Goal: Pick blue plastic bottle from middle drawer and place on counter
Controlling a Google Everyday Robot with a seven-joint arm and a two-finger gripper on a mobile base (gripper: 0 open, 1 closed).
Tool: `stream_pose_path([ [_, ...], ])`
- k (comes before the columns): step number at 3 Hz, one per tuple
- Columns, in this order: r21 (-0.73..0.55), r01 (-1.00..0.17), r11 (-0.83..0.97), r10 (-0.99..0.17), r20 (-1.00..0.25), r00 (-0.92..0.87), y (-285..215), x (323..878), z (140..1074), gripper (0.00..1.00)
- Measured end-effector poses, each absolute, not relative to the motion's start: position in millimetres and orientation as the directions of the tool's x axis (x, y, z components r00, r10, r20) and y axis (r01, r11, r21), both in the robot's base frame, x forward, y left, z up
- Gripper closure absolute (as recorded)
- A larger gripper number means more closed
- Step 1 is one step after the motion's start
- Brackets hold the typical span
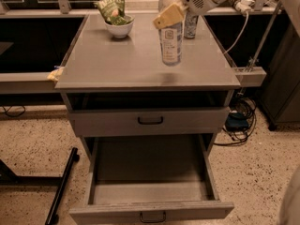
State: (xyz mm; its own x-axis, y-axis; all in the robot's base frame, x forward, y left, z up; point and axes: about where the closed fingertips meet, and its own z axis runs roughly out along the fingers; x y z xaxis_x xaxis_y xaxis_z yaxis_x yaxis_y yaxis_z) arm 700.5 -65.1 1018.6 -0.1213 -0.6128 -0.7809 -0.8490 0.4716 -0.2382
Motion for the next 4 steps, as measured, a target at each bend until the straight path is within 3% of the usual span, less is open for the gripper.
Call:
stream_pose_path([
  [2, -0.053, -0.837, 0.545, -0.457, -0.855, -0.244, -65, 731, 1005, 1.00],
  [4, 0.081, -0.823, 0.562, -0.380, -0.858, -0.344, -67, 734, 981, 1.00],
])
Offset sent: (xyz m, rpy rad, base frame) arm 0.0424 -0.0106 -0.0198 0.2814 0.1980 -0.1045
